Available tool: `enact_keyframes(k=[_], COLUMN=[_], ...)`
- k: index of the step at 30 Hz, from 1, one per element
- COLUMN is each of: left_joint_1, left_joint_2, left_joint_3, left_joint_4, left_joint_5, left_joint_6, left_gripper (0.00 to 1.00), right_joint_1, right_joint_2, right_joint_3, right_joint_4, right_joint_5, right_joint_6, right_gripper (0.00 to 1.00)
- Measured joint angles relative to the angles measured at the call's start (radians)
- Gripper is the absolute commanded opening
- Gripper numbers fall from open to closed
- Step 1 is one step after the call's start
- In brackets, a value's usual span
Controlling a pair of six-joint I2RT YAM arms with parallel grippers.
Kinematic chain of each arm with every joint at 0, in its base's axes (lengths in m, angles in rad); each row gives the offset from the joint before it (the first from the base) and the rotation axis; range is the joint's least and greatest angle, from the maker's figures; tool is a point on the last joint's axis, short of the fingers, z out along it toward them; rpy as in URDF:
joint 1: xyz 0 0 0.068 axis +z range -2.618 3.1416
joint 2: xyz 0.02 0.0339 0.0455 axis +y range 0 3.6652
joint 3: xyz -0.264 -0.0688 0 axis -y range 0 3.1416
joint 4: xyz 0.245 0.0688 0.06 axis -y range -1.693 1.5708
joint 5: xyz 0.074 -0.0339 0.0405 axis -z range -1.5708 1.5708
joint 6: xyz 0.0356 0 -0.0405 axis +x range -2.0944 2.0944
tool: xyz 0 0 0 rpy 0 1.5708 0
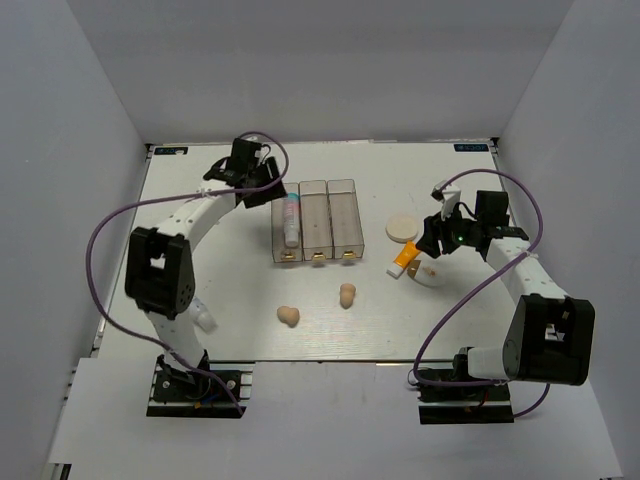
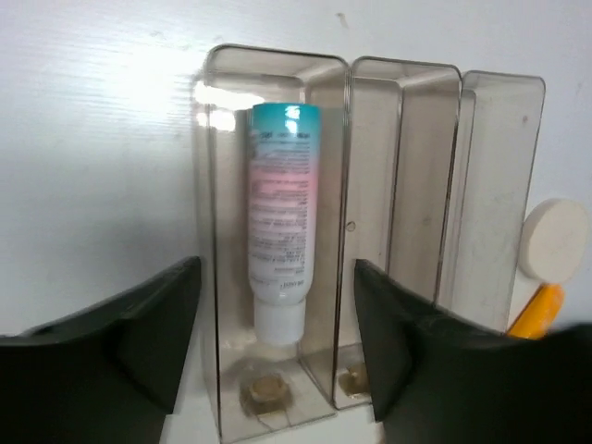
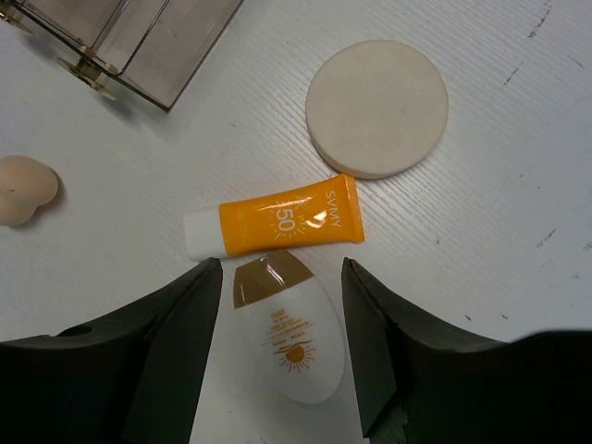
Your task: Organize the makeup
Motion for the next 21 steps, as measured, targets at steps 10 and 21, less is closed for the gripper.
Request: enact_keyframes(k=[10,21], left_joint_1=[0.112,0.235], left_joint_2=[-0.516,-0.583], left_joint_3=[-0.307,-0.570], left_joint_4=[-0.454,-0.685], left_joint_5=[-0.416,-0.493], left_joint_6=[-0.394,-0.560], left_gripper=[0.86,0.98], right_joint_1=[0.000,0.000], right_joint_2=[-0.004,-0.004], right_joint_3=[-0.045,-0.090], right_joint_4=[0.023,0.076], right_joint_5=[-0.027,-0.058], right_joint_6=[-0.002,-0.007], right_gripper=[0.62,0.63])
